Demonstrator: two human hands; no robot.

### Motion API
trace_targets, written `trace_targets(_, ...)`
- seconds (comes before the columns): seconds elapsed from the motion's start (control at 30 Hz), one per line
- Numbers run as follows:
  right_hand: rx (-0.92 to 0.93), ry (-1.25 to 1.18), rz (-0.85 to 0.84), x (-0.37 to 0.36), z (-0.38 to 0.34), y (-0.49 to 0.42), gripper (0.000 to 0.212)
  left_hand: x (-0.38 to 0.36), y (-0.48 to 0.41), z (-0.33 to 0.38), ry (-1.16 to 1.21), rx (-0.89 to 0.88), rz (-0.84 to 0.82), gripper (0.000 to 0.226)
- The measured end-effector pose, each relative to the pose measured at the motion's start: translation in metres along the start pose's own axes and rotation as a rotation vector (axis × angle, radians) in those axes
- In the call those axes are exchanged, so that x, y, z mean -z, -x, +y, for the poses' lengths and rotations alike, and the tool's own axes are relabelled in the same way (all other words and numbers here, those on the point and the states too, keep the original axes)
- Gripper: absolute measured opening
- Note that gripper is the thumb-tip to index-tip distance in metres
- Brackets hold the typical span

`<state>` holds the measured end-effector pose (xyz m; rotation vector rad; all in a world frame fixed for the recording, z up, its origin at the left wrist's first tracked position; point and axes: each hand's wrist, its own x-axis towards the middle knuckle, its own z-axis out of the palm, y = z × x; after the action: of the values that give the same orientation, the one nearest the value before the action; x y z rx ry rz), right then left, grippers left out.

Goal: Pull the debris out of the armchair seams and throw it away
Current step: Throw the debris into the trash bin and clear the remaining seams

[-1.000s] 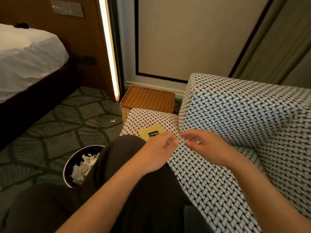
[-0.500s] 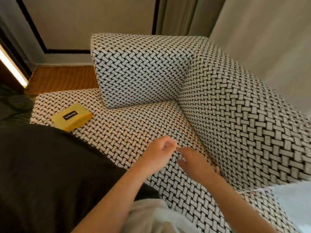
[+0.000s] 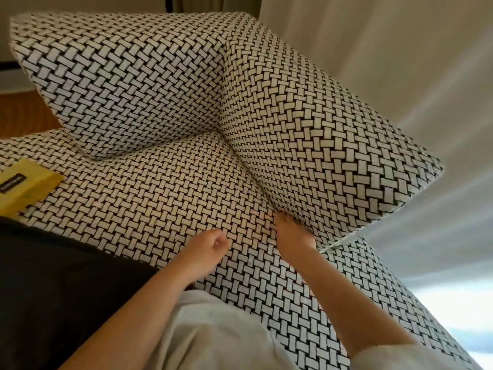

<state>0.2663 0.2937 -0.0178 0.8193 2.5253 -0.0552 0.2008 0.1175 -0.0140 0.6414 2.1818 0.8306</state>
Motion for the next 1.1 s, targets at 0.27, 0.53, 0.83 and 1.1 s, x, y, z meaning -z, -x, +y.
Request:
trace_targets(0.27,0.080,0.215,-0.093,0.014,-0.006,-0.017,0.034,-0.001,0.007,0.001,-0.101,-0.024,0.025,0.015)
trace_targets(0.53,0.016,0.173,-0.417,0.046,-0.005,-0.037,0.048,0.007,0.019,-0.001,-0.046,-0.034,0.065,0.016)
trace_targets(0.83,-0.212,-0.394,-0.688,0.044,-0.001,-0.055,0.021,0.019,0.027,-0.013,0.091,-0.060,0.136,0.023)
trace_targets(1.1,-0.326,-0.549,-0.772,0.037,0.005,-0.051,0.034,0.027,0.024,-0.026,0.263,-0.068,0.130,0.018)
